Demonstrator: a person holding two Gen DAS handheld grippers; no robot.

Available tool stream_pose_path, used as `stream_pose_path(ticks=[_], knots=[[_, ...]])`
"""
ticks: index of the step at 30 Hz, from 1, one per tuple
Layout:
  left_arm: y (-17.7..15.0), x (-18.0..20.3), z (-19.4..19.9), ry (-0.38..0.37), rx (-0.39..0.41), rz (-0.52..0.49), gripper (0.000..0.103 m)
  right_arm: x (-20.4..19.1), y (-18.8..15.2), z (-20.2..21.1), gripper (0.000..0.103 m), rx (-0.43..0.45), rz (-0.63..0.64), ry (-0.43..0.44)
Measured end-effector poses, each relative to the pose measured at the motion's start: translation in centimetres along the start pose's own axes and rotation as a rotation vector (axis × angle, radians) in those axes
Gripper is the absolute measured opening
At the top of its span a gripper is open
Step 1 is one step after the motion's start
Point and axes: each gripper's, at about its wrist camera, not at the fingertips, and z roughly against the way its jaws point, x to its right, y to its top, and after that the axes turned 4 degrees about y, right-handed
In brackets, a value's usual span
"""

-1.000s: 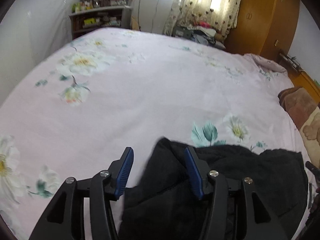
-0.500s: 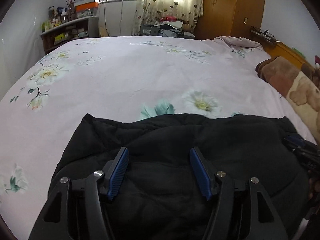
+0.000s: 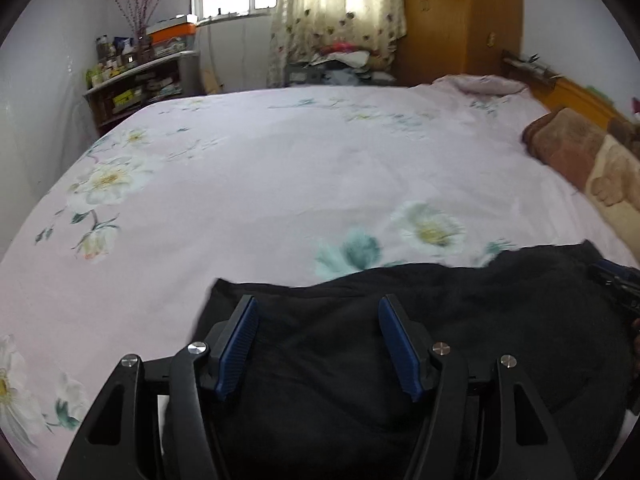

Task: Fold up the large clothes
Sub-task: 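Release and press the folded jacket flat with both tools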

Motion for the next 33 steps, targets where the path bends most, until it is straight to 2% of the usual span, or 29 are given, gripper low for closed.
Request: stream_pose_path(ticks=[3, 7, 15, 21, 25, 27, 29, 31, 33], knots=[[-1.0, -1.1, -2.7, -0.045, -0.065, 0.068, 0.066, 1.3, -0.9, -2.4, 0.053, -0.054, -0.032, -0.028], [-1.8, -0.2, -4.1, -0.046, -0.034, 0.072, 0.066, 1.4, -1.9, -3.6, 0.052, -0.036, -0.043, -0.055], [-2.7, -0.3, -5.8, -0.067, -0.021, 0.097, 0.066, 2.4, -3.2, -4.4, 0.052, -0.017, -0.085, -0.043], [-2.3, -0.4, -6.3, -0.063, -0.043, 0.096, 0.066, 2.5, -3.1, -4.8, 0.052, -0.021, -0.086, -0.051], [-0.6, -0.5, -3.9, -0.045, -0.068, 0.068, 0.064, 2.1, -1.9, -3.4, 0.052, -0.069, -0.082, -0.067], [0.1, -0.7, -1.2, -0.064, -0.033, 0.08, 0.064, 1.3, -1.0, -1.2, 0.052, -0.047, -0.074, -0.061], [0.7, -0.5, 1.8, -0.081, 0.013, 0.073, 0.064, -0.1, -0.4, 2.3, 0.052, 0.009, -0.063, -0.02], [0.6, 0.3, 5.1, -0.133, 0.068, 0.073, 0.064, -1.5, -0.5, 4.7, 0.052, 0.041, -0.039, 0.02], [-0.1, 1.9, 7.0, -0.204, 0.083, 0.063, 0.064, -3.2, -1.2, 6.8, 0.052, 0.062, -0.007, 0.049]])
